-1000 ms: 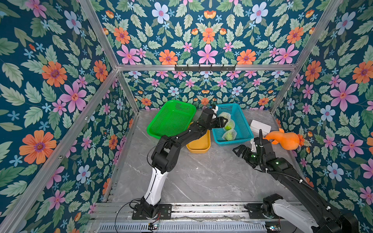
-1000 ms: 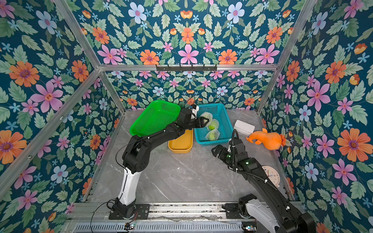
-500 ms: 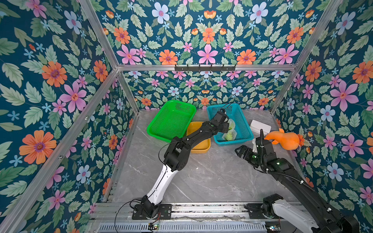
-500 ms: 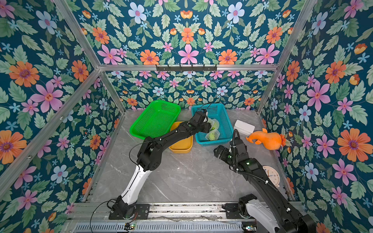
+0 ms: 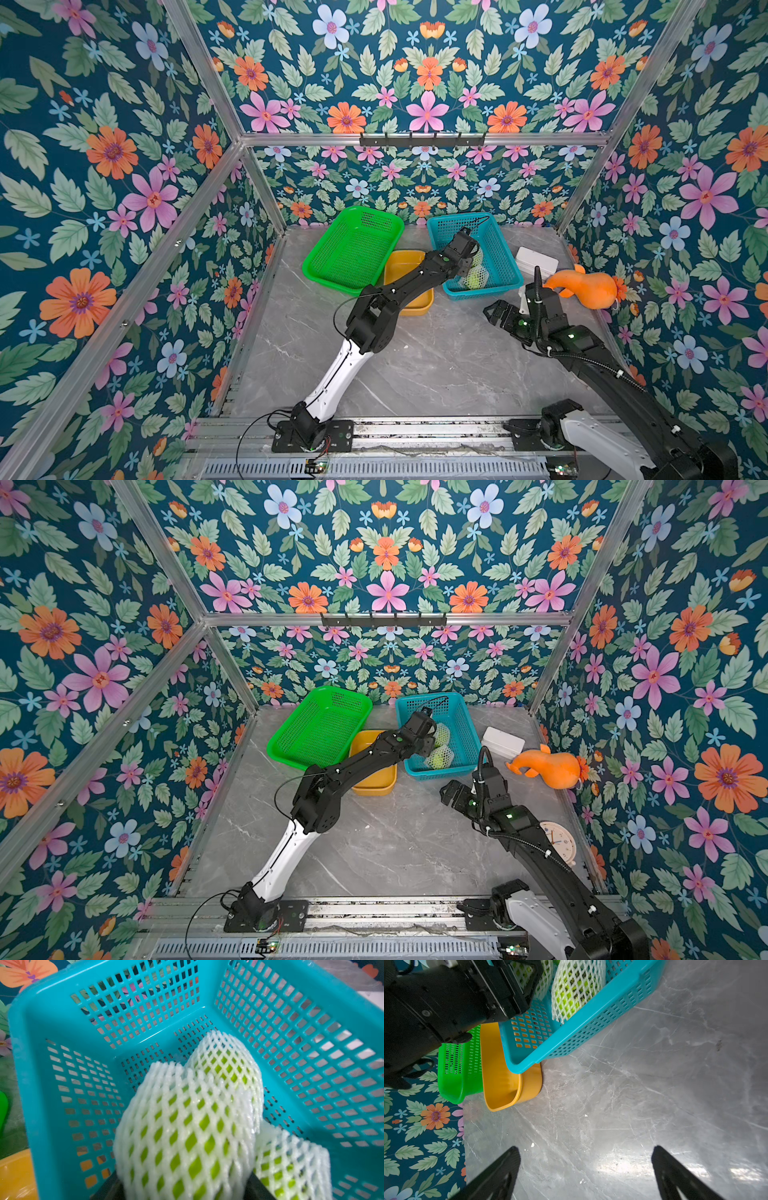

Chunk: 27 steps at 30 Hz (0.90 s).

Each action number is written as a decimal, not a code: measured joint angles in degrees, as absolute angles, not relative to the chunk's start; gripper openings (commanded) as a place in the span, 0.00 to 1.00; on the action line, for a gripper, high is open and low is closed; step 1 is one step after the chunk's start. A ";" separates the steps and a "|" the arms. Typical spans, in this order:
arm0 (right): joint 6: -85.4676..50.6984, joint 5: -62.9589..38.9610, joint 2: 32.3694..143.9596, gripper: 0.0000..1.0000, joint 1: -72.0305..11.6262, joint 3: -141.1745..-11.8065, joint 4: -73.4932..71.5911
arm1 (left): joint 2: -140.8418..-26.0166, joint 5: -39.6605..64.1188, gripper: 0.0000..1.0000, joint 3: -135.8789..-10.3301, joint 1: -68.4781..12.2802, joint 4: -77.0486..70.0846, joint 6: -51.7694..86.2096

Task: Sleeve custard apples in foam nets
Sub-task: Place the custard apple in the basket.

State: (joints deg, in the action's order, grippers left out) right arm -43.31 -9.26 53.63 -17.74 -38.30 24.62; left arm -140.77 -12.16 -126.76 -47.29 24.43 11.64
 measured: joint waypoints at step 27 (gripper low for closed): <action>-43.16 -9.47 54.74 0.99 -17.50 -37.95 24.23 | -139.74 -11.44 0.59 -124.40 -48.56 25.45 7.55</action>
